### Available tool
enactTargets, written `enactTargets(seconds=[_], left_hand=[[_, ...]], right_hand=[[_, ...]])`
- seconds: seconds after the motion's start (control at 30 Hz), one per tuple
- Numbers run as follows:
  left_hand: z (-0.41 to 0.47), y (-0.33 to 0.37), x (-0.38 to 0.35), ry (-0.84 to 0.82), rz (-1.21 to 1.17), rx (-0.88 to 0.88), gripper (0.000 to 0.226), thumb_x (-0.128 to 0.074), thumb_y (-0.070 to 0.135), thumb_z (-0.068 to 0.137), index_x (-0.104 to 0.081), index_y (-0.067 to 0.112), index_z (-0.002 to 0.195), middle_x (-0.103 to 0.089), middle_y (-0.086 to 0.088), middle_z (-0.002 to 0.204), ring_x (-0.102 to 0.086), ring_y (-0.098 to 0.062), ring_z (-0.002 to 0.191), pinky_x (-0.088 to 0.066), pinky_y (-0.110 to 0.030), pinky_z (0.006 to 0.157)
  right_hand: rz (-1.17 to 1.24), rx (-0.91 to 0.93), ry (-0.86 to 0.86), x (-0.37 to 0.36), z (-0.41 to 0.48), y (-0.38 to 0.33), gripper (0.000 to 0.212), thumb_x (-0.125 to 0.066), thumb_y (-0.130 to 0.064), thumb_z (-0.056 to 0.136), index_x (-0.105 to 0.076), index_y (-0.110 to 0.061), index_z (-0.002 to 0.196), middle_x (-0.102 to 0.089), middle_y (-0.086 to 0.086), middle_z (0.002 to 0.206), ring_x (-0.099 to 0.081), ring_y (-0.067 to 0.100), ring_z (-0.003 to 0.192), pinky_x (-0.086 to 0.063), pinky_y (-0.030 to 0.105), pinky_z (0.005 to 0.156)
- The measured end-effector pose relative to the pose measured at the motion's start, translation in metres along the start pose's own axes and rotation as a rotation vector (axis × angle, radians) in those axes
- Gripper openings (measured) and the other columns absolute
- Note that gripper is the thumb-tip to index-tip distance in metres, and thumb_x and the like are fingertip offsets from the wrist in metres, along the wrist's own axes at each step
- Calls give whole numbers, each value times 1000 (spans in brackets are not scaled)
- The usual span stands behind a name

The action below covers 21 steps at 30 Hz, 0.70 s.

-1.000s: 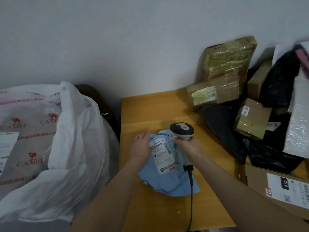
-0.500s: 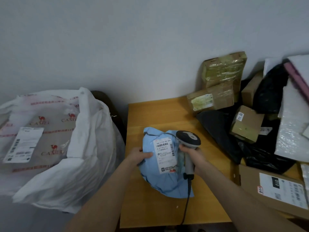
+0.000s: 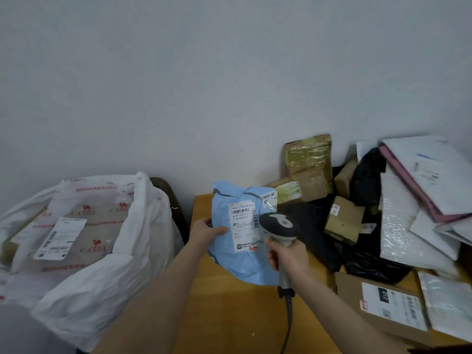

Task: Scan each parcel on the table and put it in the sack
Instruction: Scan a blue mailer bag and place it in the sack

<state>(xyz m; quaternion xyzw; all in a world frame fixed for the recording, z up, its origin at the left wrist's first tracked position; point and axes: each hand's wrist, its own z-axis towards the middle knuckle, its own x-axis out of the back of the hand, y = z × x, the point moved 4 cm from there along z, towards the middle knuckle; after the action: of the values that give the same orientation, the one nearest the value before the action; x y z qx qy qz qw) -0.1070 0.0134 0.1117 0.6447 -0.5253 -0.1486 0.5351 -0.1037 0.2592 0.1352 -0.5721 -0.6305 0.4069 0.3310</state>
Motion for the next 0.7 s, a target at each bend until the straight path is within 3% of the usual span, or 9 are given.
enactTargets(seconds=[0.1,0.23,0.43,0.57,0.7], left_hand=[[-1,5,-2,24,48,-39,38,-84,14,70,-63,13,102,-68,-4,104,-62,-10,75,-48,-20,57],[-2,5,-5,52,116,-80,48,-83,18,71,-64,9,114,-67,-8,114,-64,-23,95,-52,-33,79],[-1,4,-10,46,187,-93,55,-80,22,74,-59,8,123,-63,-9,122,-61,-26,105,-48,-29,77],[-1,1,-11,69,177,-79,58,-81,22,74,-57,8,124,-62,-9,121,-55,-17,88,-46,-27,69],[1,0,-13,81,169,-63,58,-80,23,74,-56,8,125,-62,-8,122,-55,-17,89,-46,-26,68]], right_hand=[[-53,46,-40,-5,-22,-1,17,-69,-7,86,-64,-5,69,-60,4,49,-53,13,42,-44,23,45],[-76,70,-55,-6,-40,-6,14,-66,-5,85,-65,0,72,-60,6,49,-53,14,42,-45,24,45],[-97,43,-38,-4,-50,-12,11,-64,-4,83,-67,7,84,-57,6,49,-49,12,38,-42,22,42],[-80,18,-31,-2,-52,-13,14,-63,-2,83,-65,10,90,-55,8,49,-46,12,37,-40,23,41],[-73,6,-36,-2,-55,-12,11,-62,-1,83,-65,8,88,-54,8,51,-47,13,38,-41,23,41]])
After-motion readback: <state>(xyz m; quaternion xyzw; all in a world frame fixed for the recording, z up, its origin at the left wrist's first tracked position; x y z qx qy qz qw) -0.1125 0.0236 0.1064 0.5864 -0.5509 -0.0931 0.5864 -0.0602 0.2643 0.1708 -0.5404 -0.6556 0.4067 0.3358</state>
